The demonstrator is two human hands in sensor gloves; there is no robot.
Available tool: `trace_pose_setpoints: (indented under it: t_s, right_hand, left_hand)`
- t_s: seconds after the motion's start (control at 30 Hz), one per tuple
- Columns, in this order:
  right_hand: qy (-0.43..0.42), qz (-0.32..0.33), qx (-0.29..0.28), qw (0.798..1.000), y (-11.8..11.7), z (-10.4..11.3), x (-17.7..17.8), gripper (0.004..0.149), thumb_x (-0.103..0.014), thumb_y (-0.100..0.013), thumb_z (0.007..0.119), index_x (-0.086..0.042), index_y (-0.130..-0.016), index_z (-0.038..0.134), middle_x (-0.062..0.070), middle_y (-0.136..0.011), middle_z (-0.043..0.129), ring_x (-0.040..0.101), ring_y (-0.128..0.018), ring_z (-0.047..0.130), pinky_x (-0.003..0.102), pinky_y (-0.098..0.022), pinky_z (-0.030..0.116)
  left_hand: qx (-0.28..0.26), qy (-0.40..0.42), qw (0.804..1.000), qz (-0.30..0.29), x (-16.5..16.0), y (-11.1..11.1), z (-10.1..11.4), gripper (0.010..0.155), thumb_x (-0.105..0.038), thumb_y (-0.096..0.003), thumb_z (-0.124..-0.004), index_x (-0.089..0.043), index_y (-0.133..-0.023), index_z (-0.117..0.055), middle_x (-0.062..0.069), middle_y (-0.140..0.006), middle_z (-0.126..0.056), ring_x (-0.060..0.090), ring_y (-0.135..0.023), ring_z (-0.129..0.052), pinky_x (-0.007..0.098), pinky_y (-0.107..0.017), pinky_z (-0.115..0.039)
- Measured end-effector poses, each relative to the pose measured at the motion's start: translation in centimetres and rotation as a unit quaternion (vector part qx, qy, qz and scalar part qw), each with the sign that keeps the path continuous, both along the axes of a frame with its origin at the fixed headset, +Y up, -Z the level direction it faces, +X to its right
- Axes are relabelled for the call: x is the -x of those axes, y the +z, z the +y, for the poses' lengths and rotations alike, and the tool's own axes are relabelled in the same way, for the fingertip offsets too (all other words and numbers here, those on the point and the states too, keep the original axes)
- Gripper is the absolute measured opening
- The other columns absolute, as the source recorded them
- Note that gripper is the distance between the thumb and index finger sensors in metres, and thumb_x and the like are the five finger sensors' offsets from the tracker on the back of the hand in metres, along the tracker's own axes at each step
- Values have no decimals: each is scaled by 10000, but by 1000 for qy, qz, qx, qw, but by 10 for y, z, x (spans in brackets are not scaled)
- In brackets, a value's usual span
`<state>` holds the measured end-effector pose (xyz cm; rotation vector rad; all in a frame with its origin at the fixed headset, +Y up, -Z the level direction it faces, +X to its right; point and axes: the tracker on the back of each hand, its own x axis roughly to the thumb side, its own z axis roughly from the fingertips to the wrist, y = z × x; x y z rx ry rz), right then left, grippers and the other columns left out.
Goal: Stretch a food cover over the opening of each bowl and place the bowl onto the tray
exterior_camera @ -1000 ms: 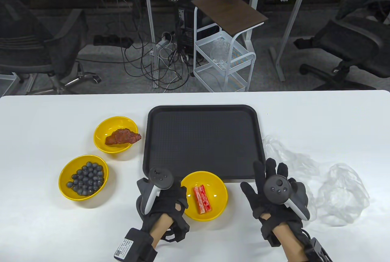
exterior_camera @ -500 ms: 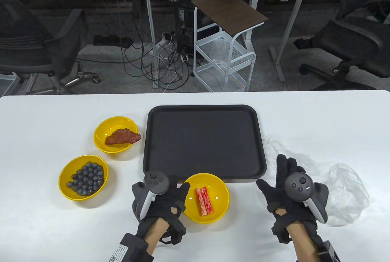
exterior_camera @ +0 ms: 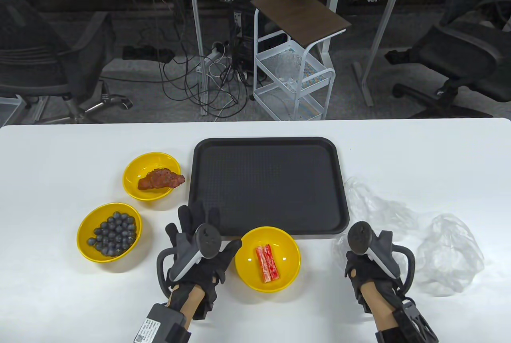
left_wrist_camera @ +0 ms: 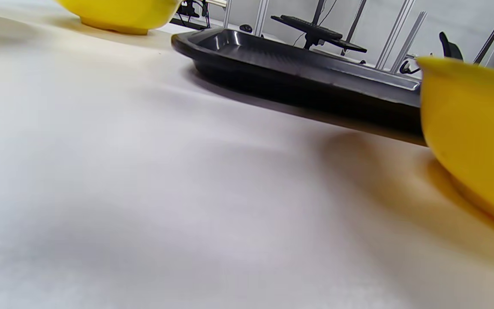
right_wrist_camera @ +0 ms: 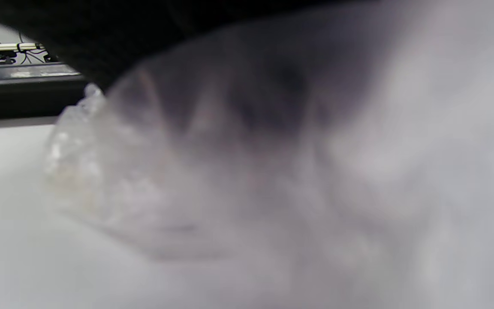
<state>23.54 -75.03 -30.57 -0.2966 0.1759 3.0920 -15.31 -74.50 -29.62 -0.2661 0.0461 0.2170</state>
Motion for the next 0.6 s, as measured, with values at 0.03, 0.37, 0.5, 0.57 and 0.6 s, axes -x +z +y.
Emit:
trace_pose_setpoints:
  t_s: [0.03,0.37,0.5,0.57,0.6]
  right_hand:
    - [-3,2,-12,1000,0,-1,0,524,-291,-385,969,-194,-883,840,110,-846,908,341,-644,970,410,-439,878]
    - [-43,7,-112,993,6,23,-7,442,-245,-352,989,-199,-788,930,109,-703,995,295,-491,1059,387,-328,936]
    - [-69,17,-162,984,13,44,-4,443,-247,-355,986,-201,-791,926,108,-706,992,294,-494,1058,390,-330,935]
    - [-79,24,-185,979,17,53,-1,442,-248,-355,986,-203,-791,927,105,-707,991,293,-496,1058,390,-331,935]
    - [-83,28,-193,977,18,56,0,442,-248,-356,986,-204,-792,926,105,-707,991,296,-495,1057,390,-331,935]
  left_hand:
    - [0,1,1000,1,0,0,-1,951,-873,-355,-424,-425,-1125,-94,-68,-1183,110,261,-1109,166,602,-757,21]
    - [13,-19,1000,12,0,-3,-2,948,-877,-342,-384,-436,-1117,-60,-92,-1160,170,220,-1062,246,576,-716,97]
    - [15,13,1000,6,1,-2,4,949,-874,-346,-381,-429,-1122,-65,-81,-1167,162,234,-1061,246,577,-713,99]
    - [12,49,999,2,1,0,8,945,-865,-353,-399,-424,-1127,-82,-75,-1177,149,236,-1071,230,577,-722,90]
    - [8,59,998,0,1,1,10,945,-862,-356,-403,-419,-1132,-94,-67,-1188,113,244,-1076,220,579,-725,82]
